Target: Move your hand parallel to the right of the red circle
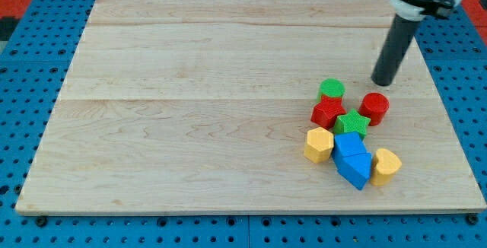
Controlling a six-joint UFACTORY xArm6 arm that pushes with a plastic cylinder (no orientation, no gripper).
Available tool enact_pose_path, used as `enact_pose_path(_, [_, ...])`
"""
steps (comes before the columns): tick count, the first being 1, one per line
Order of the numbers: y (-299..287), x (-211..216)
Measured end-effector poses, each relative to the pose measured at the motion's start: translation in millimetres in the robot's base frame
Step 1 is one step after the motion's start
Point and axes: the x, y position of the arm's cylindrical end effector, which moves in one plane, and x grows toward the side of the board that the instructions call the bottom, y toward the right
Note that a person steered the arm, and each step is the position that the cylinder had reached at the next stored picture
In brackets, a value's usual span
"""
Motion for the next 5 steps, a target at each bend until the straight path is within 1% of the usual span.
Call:
enact_pose_path(2, [94.1, 3.4])
enact_pose_path(3, [101.7, 13.5])
enact_pose_path(4, [101.7, 45.1])
enact_pose_path(5, [101.7, 63.8])
